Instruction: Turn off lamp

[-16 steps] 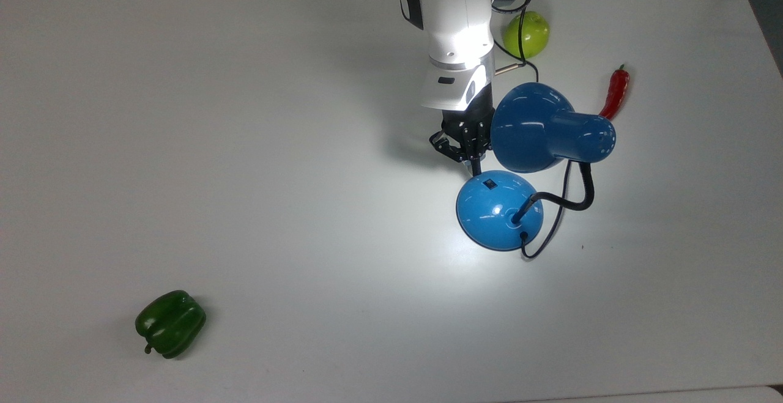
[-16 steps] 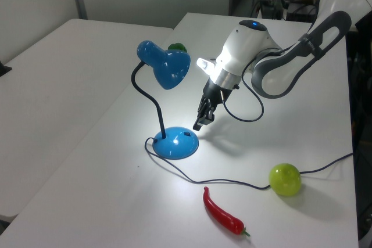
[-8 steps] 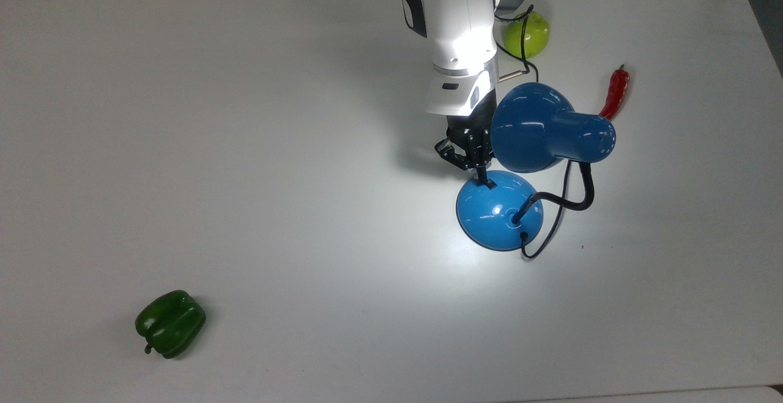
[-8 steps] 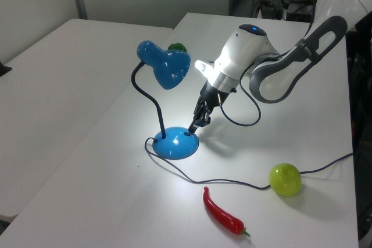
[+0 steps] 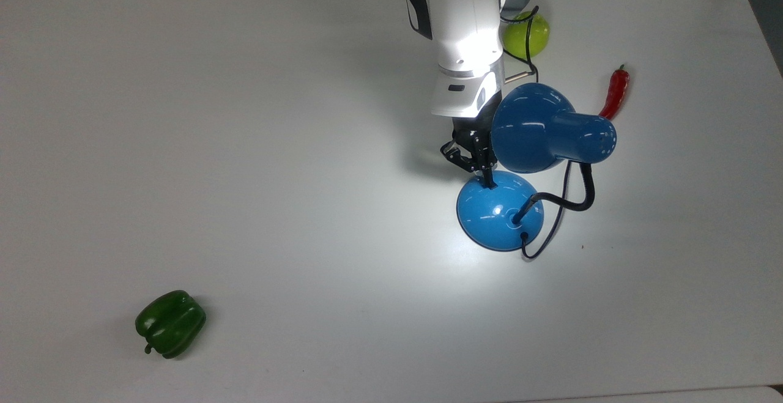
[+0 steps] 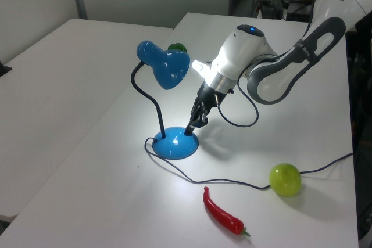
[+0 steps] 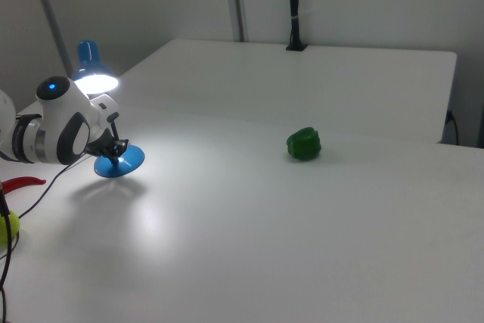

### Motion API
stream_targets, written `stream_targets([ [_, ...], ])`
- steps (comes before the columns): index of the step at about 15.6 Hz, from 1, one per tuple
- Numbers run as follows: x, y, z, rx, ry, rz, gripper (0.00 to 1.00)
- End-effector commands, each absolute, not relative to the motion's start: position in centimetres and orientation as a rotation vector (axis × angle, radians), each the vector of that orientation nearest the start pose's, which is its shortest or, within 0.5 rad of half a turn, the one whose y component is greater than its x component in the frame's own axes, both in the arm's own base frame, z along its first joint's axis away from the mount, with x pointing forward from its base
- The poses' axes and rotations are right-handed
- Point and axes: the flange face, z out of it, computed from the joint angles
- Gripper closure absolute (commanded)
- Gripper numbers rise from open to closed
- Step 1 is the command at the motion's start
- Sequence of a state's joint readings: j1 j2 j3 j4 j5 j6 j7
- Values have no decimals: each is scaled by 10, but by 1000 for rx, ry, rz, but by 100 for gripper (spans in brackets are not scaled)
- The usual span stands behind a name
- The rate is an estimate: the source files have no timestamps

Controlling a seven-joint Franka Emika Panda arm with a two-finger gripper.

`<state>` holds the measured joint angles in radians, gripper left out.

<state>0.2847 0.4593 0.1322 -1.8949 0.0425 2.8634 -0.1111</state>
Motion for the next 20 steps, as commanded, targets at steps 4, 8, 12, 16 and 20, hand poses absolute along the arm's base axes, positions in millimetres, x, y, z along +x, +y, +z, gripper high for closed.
stream_targets([
  [4, 621, 270, 311, -2809, -653, -752, 100],
  [8, 621, 271, 309, -2806, -655, -758, 100],
  [12, 617, 278, 309, -2796, -666, -752, 100],
  [16, 617, 278, 304, -2799, -667, -742, 100],
  [20, 615, 279, 301, -2801, -674, -734, 100],
])
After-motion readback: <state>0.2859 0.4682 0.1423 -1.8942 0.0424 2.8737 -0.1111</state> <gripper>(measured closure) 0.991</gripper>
